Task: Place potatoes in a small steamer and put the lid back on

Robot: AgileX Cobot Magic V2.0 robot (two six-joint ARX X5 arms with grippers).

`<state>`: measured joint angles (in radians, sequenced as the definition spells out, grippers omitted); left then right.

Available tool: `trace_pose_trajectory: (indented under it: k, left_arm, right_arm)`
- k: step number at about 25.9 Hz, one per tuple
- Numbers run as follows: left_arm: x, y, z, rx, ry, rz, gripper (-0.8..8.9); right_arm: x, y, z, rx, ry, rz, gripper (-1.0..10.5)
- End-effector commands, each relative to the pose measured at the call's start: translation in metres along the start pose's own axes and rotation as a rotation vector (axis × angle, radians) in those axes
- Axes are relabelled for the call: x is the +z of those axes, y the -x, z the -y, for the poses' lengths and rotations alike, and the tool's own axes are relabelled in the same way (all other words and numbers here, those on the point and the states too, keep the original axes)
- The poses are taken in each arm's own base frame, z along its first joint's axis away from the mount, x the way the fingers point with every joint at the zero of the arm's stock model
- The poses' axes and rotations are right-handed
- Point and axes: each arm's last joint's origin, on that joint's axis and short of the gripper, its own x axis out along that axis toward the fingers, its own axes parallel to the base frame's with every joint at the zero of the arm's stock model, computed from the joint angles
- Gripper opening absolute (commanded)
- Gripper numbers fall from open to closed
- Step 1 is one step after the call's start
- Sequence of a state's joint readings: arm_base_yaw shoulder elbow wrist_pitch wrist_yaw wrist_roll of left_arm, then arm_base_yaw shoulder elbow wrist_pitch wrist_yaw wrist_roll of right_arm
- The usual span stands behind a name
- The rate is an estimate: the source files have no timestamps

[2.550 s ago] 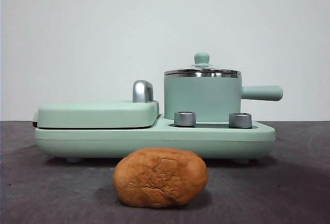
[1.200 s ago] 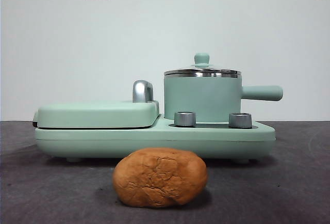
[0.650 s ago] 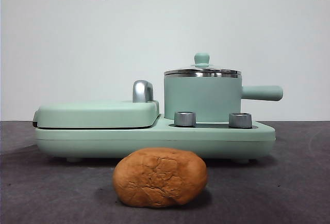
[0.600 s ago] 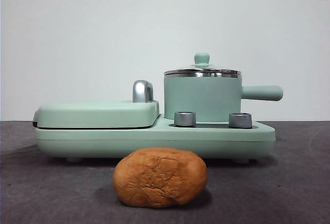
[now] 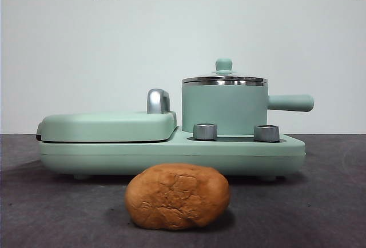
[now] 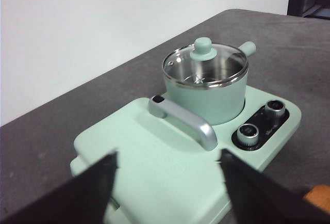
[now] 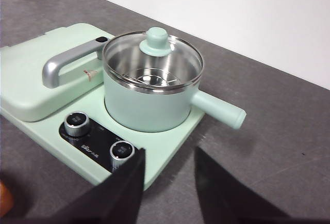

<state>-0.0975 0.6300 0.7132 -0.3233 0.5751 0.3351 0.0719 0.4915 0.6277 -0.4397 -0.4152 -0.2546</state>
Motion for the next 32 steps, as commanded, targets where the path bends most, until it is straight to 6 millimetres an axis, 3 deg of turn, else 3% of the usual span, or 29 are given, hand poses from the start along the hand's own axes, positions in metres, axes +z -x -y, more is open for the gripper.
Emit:
trace_pose_trajectory:
  k: [1,8,14,23,32]
  left_arm:
    - [0.006,-0.001,-0.001,-0.007,0.01,0.023,3.71]
    - [0.014,-0.013,-0.006,-0.001,0.065,0.093,3.7]
    - [0.02,-0.04,-0.01,-0.02,0.108,0.157,3.69]
    - [0.03,-0.098,-0.002,-0.078,0.119,0.164,3.37]
    - [0.046,-0.171,0.006,-0.182,0.118,0.103,3.39]
  right_arm:
    - [0.006,0.002,0.0,-0.005,0.018,0.017,1.8]
    - [0.006,0.002,0.0,-0.007,0.018,0.017,1.8]
    - [0.006,0.002,0.001,-0.026,0.017,0.012,1.8]
    - [0.006,0.002,0.001,-0.026,0.017,0.012,1.8]
    - [0.006,0.002,0.001,-0.026,0.017,0.012,1.8]
